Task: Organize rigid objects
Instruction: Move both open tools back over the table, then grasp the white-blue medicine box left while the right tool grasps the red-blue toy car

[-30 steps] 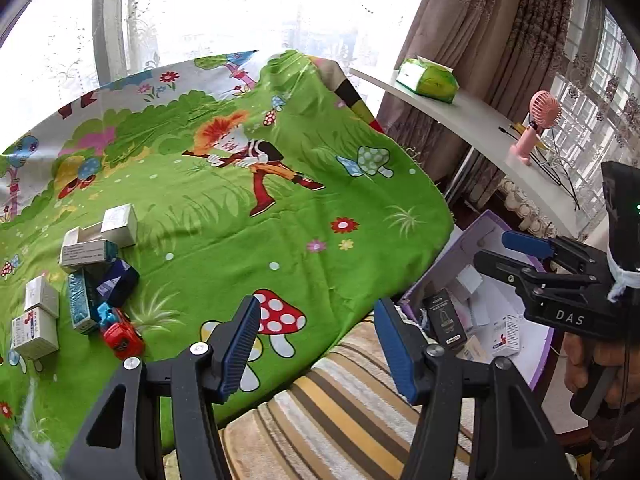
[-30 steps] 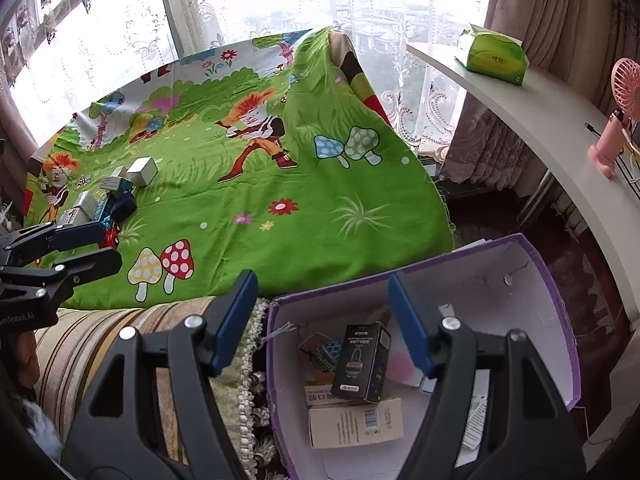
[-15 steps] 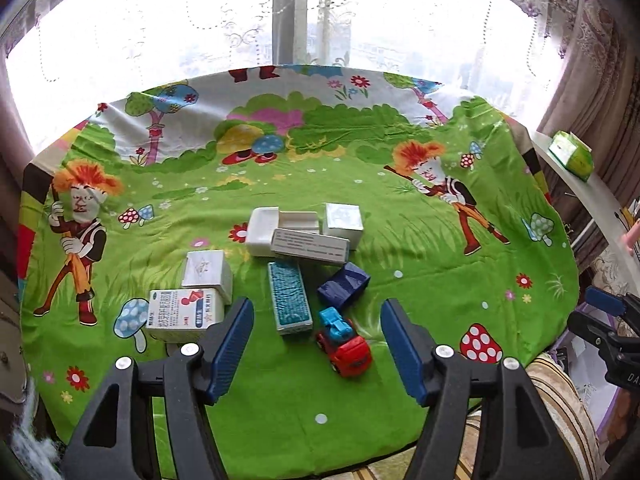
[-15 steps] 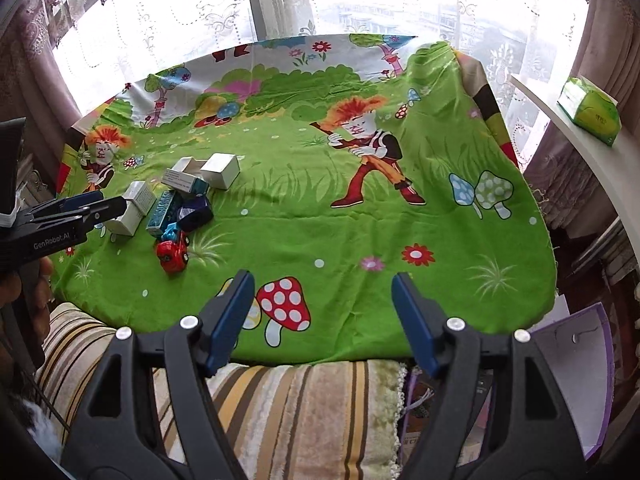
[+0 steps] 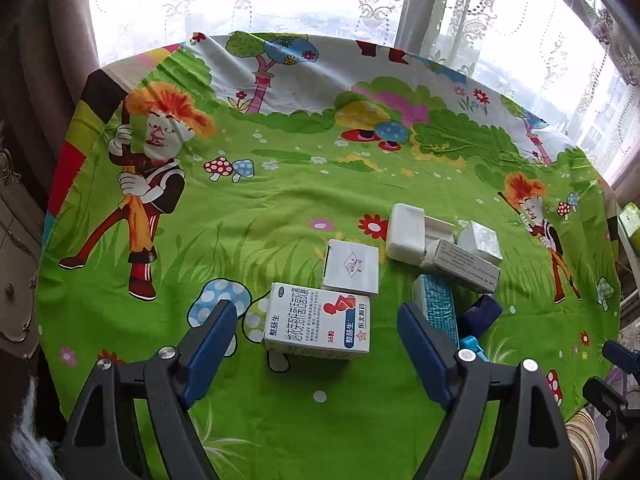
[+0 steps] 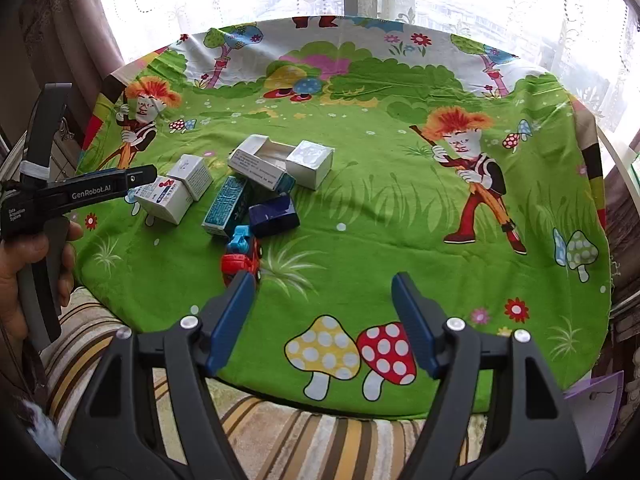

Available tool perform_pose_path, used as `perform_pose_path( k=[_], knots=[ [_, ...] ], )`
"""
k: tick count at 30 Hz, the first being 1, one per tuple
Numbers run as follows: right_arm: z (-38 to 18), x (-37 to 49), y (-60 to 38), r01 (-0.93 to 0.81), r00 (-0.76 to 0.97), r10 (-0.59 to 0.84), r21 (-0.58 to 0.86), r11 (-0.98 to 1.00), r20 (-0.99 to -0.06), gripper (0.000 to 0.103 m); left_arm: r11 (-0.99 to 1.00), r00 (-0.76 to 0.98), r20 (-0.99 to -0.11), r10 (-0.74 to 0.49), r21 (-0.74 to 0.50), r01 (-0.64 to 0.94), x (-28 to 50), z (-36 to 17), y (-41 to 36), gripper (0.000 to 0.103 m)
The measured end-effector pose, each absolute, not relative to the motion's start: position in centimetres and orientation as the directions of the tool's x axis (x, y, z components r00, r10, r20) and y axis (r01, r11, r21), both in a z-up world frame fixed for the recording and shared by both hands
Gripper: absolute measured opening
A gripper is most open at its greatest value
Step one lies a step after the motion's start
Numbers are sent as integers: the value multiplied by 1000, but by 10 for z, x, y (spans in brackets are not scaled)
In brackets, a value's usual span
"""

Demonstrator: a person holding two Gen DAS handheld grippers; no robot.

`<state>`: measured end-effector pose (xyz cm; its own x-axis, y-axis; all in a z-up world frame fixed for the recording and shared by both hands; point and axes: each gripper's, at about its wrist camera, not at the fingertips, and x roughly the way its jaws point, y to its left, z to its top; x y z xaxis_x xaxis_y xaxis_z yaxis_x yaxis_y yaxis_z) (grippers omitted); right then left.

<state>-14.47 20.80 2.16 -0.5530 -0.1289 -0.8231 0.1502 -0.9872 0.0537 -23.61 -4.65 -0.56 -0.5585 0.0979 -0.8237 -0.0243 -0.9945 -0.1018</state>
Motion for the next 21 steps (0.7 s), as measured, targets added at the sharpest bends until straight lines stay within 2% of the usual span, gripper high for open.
perform_pose_path(
  k=[8, 12, 14, 15, 17, 21],
  knots=[
    [-3, -168, 162, 229, -500, -140, 26, -973, -854, 74, -993, -513, -851, 112, -113, -28, -247, -26, -51, 87],
    [-17, -175, 151, 247, -486, -128, 5, -969, -864, 74, -994, -480, -871, 104, -80, -72, -251, -39, -38, 89],
    [-23, -178, 148, 257, -474, -131, 5, -966, -871, 70, -996, -459, -886, 70, -38, -79, -256, -50, -33, 89],
    [-24, -180, 147, 263, -468, -136, 9, -965, -873, 69, -996, -453, -889, 63, -27, -85, -256, -54, -32, 87],
    [-26, -184, 145, 265, -468, -132, 3, -964, -874, 67, -994, -446, -892, 77, -33, -104, -255, -59, -31, 72],
    [-32, -194, 138, 271, -458, -130, 1, -963, -880, 62, -993, -470, -878, 89, -42, -109, -246, -55, -32, 72]
  ],
)
